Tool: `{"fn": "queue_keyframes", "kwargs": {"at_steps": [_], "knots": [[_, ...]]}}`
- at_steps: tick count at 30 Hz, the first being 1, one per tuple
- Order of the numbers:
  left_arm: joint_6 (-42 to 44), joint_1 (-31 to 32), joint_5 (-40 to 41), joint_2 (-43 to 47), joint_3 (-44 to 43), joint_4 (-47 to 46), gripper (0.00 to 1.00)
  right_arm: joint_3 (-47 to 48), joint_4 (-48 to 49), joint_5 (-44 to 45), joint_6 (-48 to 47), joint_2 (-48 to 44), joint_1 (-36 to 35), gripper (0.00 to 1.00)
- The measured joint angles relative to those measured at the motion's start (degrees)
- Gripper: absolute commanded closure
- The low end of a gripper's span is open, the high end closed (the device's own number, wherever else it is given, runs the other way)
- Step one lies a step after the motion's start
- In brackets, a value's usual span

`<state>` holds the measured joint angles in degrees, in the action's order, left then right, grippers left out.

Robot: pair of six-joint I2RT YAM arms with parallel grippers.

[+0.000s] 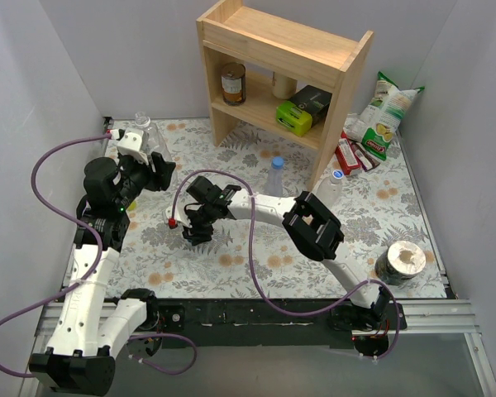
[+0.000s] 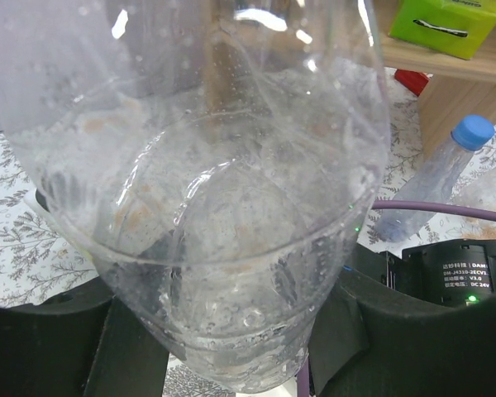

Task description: Screw on the bottle caps

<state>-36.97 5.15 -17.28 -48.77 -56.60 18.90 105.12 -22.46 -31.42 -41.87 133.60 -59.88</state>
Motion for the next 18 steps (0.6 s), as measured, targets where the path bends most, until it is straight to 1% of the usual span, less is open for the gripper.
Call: {"fn": "queue_keyframes", "kwargs": {"at_steps": [4,9,18], "knots": [[-0.2,-0.2,0.2,0.0,0.0,0.0,1.00,0.0,0.1,0.3,0.2,0.0,0.0,0.53],[-0.2,-0.2,0.2,0.0,0.0,0.0,1.00,0.0,0.1,0.0,0.2,0.0,0.0,0.50],[-0.1,-0.2,-1.4,-1.0,0.0,0.2,1.00,0.0,0.5,-0.7,2.4,0.1,-0.1,0.51]]}}
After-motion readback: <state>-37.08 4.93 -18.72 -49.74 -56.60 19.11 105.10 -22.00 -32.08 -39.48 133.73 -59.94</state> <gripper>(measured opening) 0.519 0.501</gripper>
